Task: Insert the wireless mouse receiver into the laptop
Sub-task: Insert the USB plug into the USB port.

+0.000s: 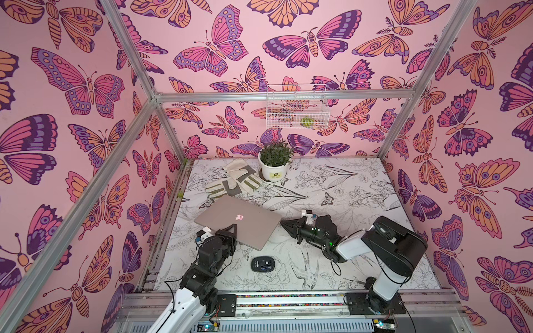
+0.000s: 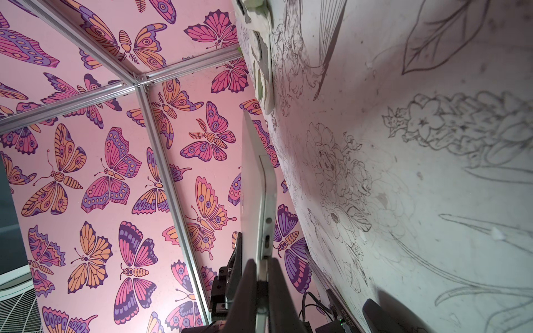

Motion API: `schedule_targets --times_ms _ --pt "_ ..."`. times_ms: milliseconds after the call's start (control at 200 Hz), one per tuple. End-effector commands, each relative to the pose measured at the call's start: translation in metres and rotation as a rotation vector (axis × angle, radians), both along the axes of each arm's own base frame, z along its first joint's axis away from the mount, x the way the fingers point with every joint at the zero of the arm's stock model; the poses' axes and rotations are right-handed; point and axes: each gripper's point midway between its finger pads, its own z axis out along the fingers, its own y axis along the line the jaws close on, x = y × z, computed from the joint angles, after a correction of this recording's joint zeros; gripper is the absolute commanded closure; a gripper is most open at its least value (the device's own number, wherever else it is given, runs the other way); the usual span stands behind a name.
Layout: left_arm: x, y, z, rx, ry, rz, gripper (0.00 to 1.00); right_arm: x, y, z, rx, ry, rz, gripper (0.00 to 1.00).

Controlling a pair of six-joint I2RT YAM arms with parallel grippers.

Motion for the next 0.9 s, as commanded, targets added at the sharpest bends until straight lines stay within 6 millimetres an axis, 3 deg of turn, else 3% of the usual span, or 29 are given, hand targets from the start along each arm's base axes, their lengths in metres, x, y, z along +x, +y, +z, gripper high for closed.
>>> schedule_targets --times_ms 0,896 --pt "0.007 -0.009 0.056 -0.095 -0.200 -0.030 1.00 0.004 0.002 0.006 0.018 -0.028 0.008 1.00" --pt "0.012 -0.023 0.070 -0.120 -0.234 -0.090 1.00 0.004 -0.005 -0.005 -0.002 -0.033 -0.008 1.00"
